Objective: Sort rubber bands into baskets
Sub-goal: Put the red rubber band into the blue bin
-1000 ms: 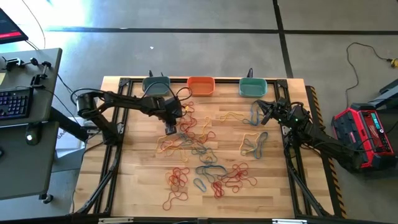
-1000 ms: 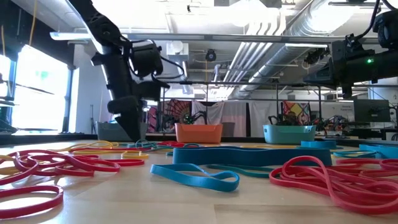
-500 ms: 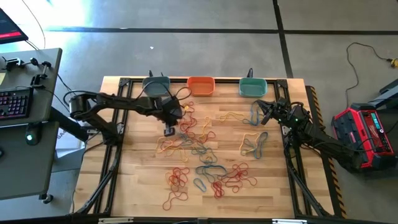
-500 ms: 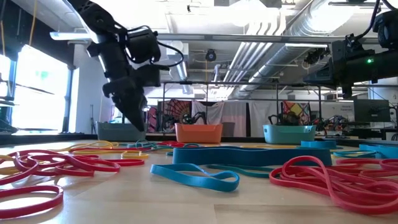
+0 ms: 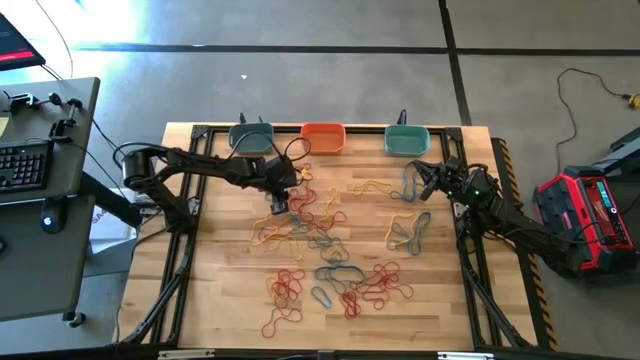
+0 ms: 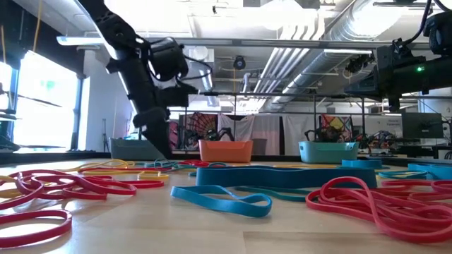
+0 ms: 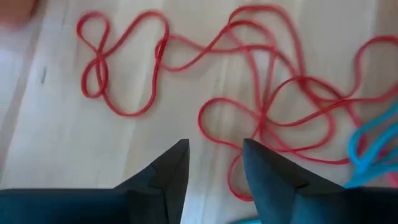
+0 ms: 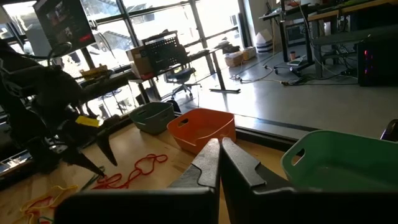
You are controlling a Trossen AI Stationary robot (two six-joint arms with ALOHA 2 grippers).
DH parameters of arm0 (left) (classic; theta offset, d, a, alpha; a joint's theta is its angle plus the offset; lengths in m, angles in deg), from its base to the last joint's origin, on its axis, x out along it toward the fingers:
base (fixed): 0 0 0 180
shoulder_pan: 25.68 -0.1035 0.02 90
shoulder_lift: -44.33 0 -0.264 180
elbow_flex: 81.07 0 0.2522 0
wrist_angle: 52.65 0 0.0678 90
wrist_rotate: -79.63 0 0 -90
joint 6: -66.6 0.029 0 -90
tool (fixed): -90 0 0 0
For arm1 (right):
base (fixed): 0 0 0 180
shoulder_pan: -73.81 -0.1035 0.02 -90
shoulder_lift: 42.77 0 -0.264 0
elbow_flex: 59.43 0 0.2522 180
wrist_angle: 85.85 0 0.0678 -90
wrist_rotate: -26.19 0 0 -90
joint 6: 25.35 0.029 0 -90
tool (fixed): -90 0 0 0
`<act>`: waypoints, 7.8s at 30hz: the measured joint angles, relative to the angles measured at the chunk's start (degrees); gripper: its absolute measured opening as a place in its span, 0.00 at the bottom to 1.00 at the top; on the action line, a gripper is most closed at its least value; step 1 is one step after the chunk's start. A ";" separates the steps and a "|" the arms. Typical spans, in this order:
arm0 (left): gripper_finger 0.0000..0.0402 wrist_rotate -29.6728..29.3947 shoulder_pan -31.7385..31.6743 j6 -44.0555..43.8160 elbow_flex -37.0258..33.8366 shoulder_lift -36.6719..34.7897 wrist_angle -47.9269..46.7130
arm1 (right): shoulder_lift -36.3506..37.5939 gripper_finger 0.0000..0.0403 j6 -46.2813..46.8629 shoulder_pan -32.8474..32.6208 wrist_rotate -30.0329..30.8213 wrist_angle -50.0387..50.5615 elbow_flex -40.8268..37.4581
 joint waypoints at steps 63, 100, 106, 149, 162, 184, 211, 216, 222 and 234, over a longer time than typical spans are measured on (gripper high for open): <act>0.00 -25.99 -16.07 8.06 -0.02 -20.53 1.72 | 0.00 0.00 0.00 0.01 0.00 0.00 0.00; 0.00 -34.12 -2.43 -0.68 -7.54 -15.88 2.39 | 0.00 0.00 0.00 0.02 0.00 0.00 -0.01; 0.00 -32.97 -5.74 -3.24 -10.54 -15.86 0.11 | 0.02 0.00 0.00 0.00 0.00 0.00 0.00; 0.19 -9.50 -2.85 -12.77 -10.93 -10.07 8.40 | 0.00 0.00 0.00 0.02 0.00 0.00 -0.01; 0.39 -19.18 -4.13 -11.45 -10.75 -2.55 11.23 | 0.00 0.00 -0.02 0.00 0.00 0.00 -0.01; 0.24 -8.52 -8.53 -4.39 -10.58 -2.54 4.48 | 0.00 0.00 0.00 0.00 -0.05 0.00 0.01; 0.00 -20.08 -4.22 -0.48 -5.73 -28.59 -5.99 | 0.00 0.00 0.00 0.00 -0.07 0.00 -0.01; 0.00 -23.76 -4.22 -0.41 -4.11 -30.95 -3.01 | 0.00 0.00 0.00 0.00 -0.07 0.00 0.00; 0.00 -30.99 -4.26 1.54 -3.09 -32.27 0.52 | 0.00 0.00 0.00 0.00 -0.06 0.00 0.01; 0.00 -39.68 -2.24 12.97 -3.04 -35.09 4.36 | 0.00 0.00 0.00 0.01 -0.04 0.00 0.00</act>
